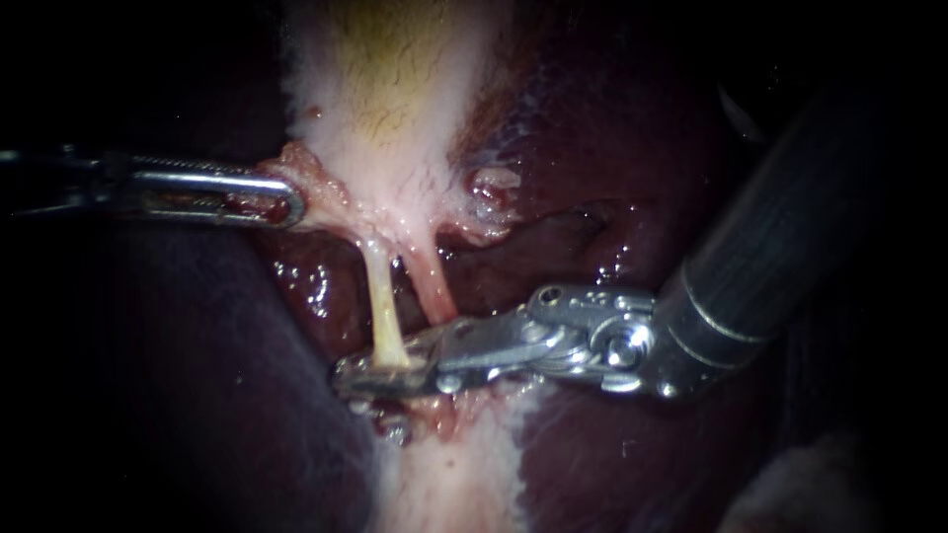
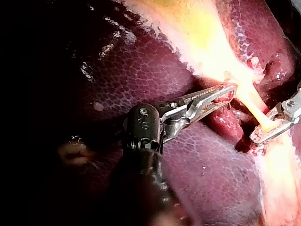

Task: Going back second clip left tube

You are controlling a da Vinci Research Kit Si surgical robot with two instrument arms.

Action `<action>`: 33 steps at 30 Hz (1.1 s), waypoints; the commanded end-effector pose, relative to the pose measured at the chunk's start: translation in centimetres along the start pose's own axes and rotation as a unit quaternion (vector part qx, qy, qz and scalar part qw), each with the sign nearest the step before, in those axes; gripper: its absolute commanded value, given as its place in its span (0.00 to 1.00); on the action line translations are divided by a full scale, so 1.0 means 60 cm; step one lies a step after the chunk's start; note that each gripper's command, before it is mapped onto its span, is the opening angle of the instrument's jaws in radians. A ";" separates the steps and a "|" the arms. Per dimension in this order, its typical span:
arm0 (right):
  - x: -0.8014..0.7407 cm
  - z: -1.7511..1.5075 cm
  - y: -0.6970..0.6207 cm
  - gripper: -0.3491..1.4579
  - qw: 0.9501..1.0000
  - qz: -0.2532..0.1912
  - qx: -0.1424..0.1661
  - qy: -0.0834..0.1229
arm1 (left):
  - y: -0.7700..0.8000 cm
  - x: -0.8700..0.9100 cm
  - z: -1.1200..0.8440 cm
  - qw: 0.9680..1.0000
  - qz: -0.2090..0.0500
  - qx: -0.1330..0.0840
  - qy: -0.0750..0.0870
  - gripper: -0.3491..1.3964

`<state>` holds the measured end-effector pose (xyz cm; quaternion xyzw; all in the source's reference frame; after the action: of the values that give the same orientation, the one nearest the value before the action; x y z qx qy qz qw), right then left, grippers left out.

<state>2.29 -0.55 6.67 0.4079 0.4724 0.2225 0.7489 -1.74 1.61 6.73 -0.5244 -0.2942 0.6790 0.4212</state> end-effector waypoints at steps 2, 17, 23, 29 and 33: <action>-0.0002 0.0001 0.0000 0.00 1.000 0.000 -0.001 -0.001 | 0.0000 0.0000 0.0000 1.000 0.000 0.000 0.000 0.00; -0.0016 0.0046 0.0016 0.47 0.999 -0.047 -0.013 0.015 | -0.0001 -0.0001 0.0000 1.000 0.000 0.000 0.000 0.00; -0.0017 0.0037 0.0035 0.47 0.992 -0.105 -0.065 0.035 | -0.0001 -0.0001 0.0000 1.000 0.000 0.000 0.000 0.00; -0.0023 0.0021 0.0048 0.47 0.987 -0.130 -0.082 0.038 | -0.0001 -0.0002 0.0001 1.000 0.000 0.000 0.000 0.00; -0.0028 0.0010 0.0047 0.47 0.986 -0.142 -0.084 0.038 | -0.0001 -0.0003 0.0000 1.000 0.000 0.000 0.000 0.00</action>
<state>2.27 -0.54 7.01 0.2614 0.5336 0.1665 0.7869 -1.74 1.60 6.75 -0.5245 -0.2939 0.6792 0.4210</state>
